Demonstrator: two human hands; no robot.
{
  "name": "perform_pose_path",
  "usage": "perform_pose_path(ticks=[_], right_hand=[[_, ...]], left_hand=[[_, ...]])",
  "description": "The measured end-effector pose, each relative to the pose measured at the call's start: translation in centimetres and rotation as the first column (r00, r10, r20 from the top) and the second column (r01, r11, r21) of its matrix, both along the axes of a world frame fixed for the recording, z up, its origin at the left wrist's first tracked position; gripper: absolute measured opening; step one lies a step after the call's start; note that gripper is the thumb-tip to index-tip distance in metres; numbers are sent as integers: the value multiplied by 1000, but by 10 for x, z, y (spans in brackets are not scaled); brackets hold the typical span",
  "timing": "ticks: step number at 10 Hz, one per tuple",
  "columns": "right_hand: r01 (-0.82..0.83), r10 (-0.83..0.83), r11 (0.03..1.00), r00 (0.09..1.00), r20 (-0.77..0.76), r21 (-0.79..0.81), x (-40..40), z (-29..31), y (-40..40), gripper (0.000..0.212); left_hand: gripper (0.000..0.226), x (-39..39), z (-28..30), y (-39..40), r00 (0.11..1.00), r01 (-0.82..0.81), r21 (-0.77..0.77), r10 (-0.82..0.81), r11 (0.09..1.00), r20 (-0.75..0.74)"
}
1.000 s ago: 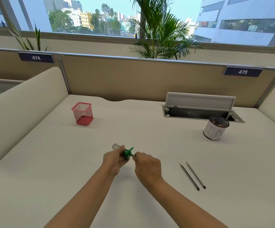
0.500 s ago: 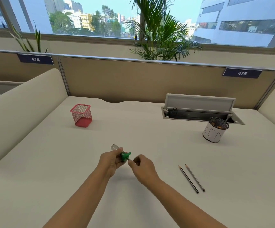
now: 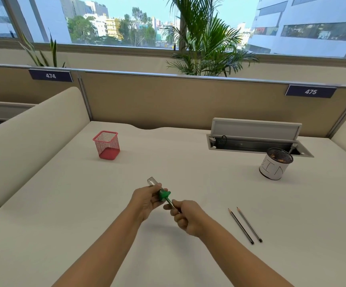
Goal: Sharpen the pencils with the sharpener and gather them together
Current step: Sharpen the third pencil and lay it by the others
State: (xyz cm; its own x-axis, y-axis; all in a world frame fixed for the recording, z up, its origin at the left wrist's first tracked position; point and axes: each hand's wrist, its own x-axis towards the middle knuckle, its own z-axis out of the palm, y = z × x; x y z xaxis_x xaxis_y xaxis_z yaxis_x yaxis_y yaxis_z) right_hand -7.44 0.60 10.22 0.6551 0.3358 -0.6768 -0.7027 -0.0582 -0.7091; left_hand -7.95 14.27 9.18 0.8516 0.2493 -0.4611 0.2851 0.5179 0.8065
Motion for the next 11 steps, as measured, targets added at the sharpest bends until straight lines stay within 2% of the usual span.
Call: perform_pose_path(ticks=[1, 2, 3, 4, 5, 6, 7, 8, 9, 10, 11], right_hand=[[10, 278, 884, 794, 541, -468, -8, -5, 2, 26], [204, 579, 719, 352, 735, -664, -5, -19, -2, 16], [376, 719, 567, 209, 663, -733, -8, -25, -3, 15], [54, 252, 882, 784, 567, -467, -9, -14, 3, 31], [171, -64, 941, 937, -343, 292, -1, -3, -1, 45], [92, -62, 979, 985, -162, 184, -2, 2, 4, 39], [23, 213, 917, 816, 537, -398, -13, 0, 7, 31], [172, 508, 782, 380, 773, -598, -13, -13, -1, 23], [345, 729, 583, 178, 661, -736, -12, -21, -4, 8], [266, 578, 694, 348, 738, -669, -13, -22, 0, 15], [35, -24, 996, 992, 125, -80, -3, -1, -4, 26]], left_hand=[[9, 3, -3, 0, 998, -59, -8, 59, 998, -21], [11, 5, -4, 1, 994, -108, -37, 106, 994, -39], [11, 3, -3, -4, 993, -108, -53, 105, 993, -51], [12, -1, 0, -6, 1000, -23, -41, 22, 999, -16], [18, -2, 4, 0, 999, 47, -32, -47, 998, 15], [14, -1, 3, 4, 1000, 16, -13, -16, 1000, 3], [11, -1, -1, 0, 999, -30, -29, 30, 999, -25], [11, -1, -1, -2, 997, -74, -50, 72, 996, -38], [10, -2, 2, -7, 995, -97, -58, 95, 994, -38], [11, -4, -1, -10, 997, -71, -61, 70, 996, -19], [11, -8, -1, -8, 1000, 16, -32, -16, 999, 0]])
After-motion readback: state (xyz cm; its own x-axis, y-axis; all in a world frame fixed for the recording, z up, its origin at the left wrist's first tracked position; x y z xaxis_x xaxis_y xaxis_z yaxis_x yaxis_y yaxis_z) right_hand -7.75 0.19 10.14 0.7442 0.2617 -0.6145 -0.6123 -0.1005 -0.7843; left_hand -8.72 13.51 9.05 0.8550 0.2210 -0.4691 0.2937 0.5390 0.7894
